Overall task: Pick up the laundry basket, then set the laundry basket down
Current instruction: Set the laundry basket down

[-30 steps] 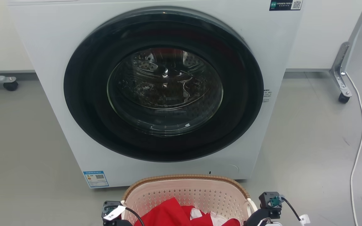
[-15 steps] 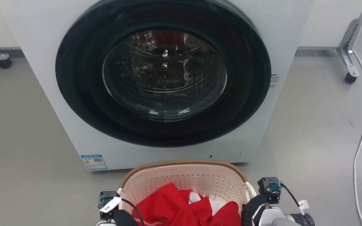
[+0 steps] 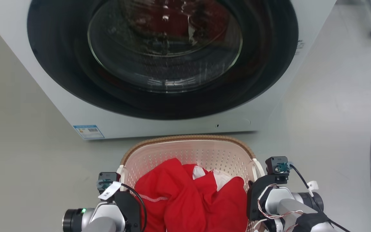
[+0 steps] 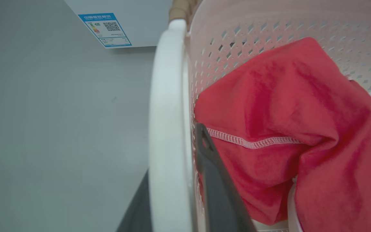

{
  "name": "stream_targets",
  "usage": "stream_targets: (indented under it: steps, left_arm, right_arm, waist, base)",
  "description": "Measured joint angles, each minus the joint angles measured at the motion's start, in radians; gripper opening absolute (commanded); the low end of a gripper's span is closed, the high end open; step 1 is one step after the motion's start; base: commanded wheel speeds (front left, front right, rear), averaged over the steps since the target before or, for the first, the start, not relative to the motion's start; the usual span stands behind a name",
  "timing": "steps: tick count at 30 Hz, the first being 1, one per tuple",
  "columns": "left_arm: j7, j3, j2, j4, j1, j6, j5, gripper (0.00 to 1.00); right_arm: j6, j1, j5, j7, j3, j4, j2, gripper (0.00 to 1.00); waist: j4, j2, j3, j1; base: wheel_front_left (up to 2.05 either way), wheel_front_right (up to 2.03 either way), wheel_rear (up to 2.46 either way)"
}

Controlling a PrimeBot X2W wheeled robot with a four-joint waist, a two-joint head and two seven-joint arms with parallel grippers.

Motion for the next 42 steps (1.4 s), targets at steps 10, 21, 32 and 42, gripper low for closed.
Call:
stream_targets:
  steps: [10,21,32,42]
  left_arm:
    - [-0.040,0.016,0.002,0.000,-0.058,0.000,0.000,0.00]
    - [-0.081,0.024,0.001,-0.005,-0.161,0.001,0.008,0.00]
    - [-0.116,0.035,0.002,-0.007,-0.260,0.009,0.018,0.00]
    - [-0.151,0.046,0.002,-0.004,-0.339,0.009,0.036,0.00]
  right_arm:
    - [0.005,-0.063,-0.008,-0.035,-0.002,0.030,0.005,0.00]
    - [0.004,-0.175,-0.031,-0.081,-0.012,0.041,0.001,0.00]
    - [0.004,-0.287,-0.053,-0.124,-0.020,0.065,-0.001,0.00]
    - [0.004,-0.357,-0.061,-0.168,-0.026,0.077,-0.003,0.00]
  waist:
    - [0.003,0.0001,0.147,0.0001]
    - [0.004,0.0001,0.311,0.0001]
    - [0.005,0.0002,0.475,0.0000]
    - [0.006,0.0001,0.612,0.0000]
  base:
    - [0.00,0.00,0.00]
    - [0.00,0.00,0.00]
    - [0.00,0.00,0.00]
    - [0.00,0.00,0.00]
